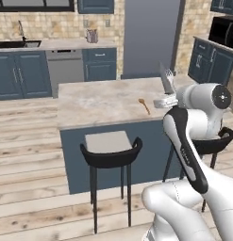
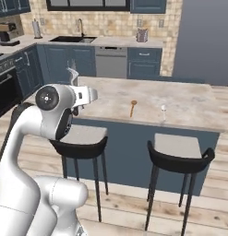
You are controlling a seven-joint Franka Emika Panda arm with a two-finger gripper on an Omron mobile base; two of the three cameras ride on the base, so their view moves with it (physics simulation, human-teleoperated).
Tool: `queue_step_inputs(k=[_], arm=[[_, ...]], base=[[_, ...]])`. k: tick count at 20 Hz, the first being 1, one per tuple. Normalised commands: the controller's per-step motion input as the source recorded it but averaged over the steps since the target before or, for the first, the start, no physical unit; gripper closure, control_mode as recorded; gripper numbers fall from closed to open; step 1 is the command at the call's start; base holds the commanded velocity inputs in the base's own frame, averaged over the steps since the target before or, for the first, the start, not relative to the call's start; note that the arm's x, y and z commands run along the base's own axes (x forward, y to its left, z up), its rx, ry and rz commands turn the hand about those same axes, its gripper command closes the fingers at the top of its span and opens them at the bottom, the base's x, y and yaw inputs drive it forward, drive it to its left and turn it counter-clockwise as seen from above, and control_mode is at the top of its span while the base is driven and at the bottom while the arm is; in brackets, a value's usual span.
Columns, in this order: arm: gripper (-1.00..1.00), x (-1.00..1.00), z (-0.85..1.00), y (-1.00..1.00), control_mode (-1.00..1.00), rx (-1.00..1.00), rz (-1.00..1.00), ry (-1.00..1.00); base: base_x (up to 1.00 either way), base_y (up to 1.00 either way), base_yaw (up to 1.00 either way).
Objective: Pick up the metallic utensils from the counter and place them in the open drawer. Make sure not to pick up any wooden utensils.
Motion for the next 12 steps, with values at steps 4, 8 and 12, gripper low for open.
queue_step_inputs(k=[4, 8, 12], arm=[[1.00, 0.00, 0.00, 0.00, 1.00, 0.00, 0.00, 0.00], [1.00, 0.00, 0.00, 0.00, 1.00, 0.00, 0.00, 0.00], [1.00, 0.00, 0.00, 0.00, 1.00, 0.00, 0.00, 0.00]], base=[[-0.18, 1.00, 0.10], [0.01, 1.00, 0.03], [0.13, 0.99, 0.01]])
